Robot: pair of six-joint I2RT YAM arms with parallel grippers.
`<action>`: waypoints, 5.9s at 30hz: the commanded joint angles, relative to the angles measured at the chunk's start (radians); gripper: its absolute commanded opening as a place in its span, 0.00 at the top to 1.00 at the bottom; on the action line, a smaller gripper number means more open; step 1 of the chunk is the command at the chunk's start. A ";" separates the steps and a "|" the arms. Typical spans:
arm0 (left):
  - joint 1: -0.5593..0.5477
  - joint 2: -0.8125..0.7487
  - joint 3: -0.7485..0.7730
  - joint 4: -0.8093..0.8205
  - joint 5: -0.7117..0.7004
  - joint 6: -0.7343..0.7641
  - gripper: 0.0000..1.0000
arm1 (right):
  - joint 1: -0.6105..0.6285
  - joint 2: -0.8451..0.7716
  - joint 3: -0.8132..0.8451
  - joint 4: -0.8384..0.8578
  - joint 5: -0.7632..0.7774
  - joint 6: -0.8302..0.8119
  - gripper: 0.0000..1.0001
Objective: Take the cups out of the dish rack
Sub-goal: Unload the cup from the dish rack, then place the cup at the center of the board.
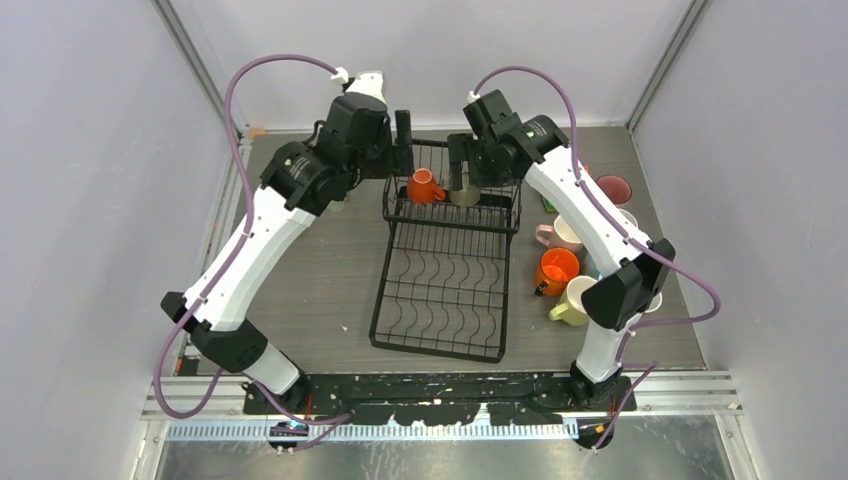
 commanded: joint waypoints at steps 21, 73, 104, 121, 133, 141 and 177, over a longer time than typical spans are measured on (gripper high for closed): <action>0.006 -0.039 -0.069 0.053 0.045 -0.037 0.24 | 0.007 0.053 -0.014 0.099 -0.007 -0.019 0.30; 0.105 -0.227 -0.689 1.087 0.676 -0.434 0.38 | -0.221 -0.253 -0.102 0.422 -0.685 0.591 0.70; 0.105 -0.126 -0.695 1.325 0.715 -0.545 0.75 | -0.249 -0.288 -0.306 0.736 -0.885 0.862 0.70; 0.100 -0.118 -0.675 1.288 0.715 -0.485 1.00 | -0.249 -0.322 -0.338 0.727 -0.834 0.840 0.36; 0.097 -0.155 -0.637 1.173 0.673 -0.417 1.00 | -0.262 -0.405 -0.320 0.559 -0.644 0.695 0.00; 0.099 -0.257 -0.605 0.927 0.524 -0.297 1.00 | -0.264 -0.498 -0.335 0.406 -0.470 0.535 0.00; 0.644 -0.019 -0.461 0.237 0.042 -0.192 1.00 | -0.264 -0.753 -0.516 0.156 -0.370 0.260 0.00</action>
